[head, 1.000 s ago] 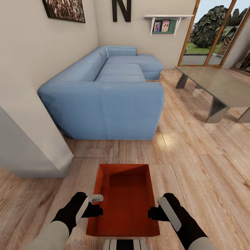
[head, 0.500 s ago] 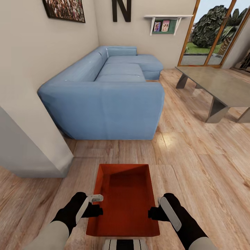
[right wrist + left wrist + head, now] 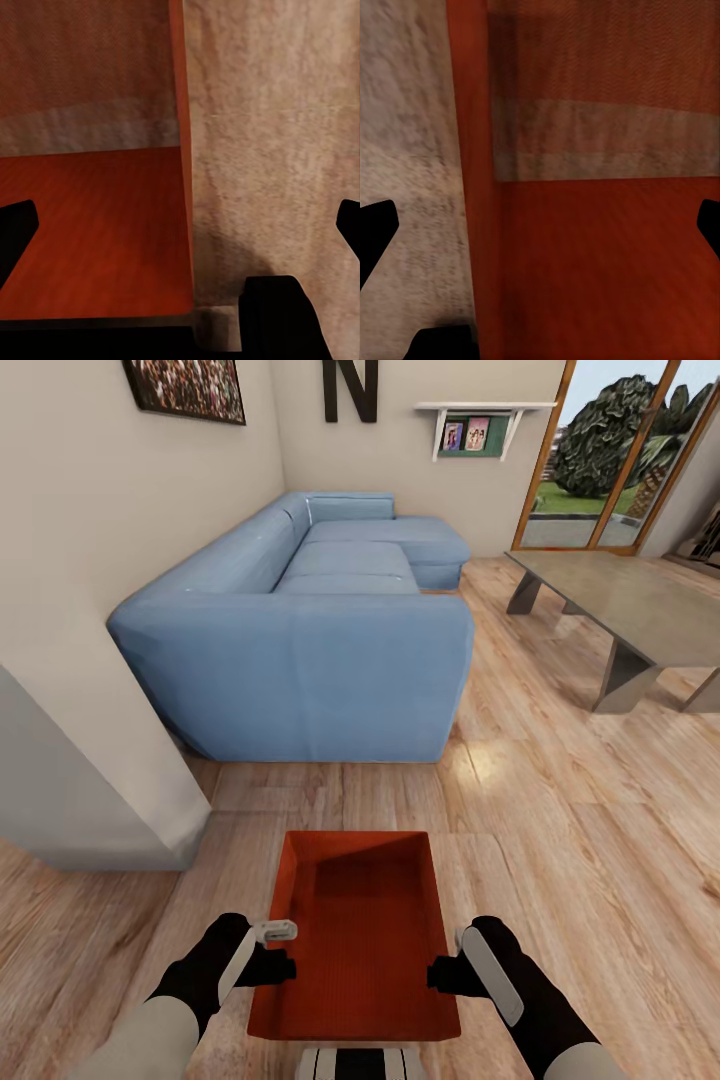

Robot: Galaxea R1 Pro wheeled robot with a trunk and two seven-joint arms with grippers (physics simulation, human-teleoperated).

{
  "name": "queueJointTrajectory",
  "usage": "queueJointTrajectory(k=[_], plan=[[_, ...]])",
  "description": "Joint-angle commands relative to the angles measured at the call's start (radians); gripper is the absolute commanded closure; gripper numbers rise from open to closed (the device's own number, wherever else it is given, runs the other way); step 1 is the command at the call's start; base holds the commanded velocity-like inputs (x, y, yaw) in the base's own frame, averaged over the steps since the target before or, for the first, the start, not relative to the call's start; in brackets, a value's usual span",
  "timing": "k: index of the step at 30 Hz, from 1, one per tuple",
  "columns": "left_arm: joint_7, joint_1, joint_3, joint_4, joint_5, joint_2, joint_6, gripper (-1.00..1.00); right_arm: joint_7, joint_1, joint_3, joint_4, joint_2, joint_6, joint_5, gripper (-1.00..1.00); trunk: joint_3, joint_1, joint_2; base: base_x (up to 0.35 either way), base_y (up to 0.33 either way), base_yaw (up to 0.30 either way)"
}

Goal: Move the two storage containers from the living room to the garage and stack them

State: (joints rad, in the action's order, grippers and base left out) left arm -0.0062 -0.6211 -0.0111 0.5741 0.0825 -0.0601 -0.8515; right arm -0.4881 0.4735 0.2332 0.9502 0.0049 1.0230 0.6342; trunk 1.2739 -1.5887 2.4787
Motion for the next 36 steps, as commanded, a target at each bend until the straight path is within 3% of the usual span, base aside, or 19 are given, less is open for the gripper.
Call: queueJointTrajectory(k=[1, 36], plan=[[0.003, 0.000, -0.001, 0.001, 0.008, 0.000, -0.004, -1.00, -0.010, 0.000, 0.002, 0.001, 0.000, 0.002, 0.010, -1.00, 0.001, 0.000, 0.000, 0.000, 0.000, 0.000], [-0.001, 0.000, 0.001, 0.001, 0.013, 0.000, -0.004, -1.00, -0.010, 0.000, 0.002, -0.001, 0.000, 0.000, 0.010, -1.00, 0.010, -0.011, 0.021, 0.000, 0.000, 0.000]])
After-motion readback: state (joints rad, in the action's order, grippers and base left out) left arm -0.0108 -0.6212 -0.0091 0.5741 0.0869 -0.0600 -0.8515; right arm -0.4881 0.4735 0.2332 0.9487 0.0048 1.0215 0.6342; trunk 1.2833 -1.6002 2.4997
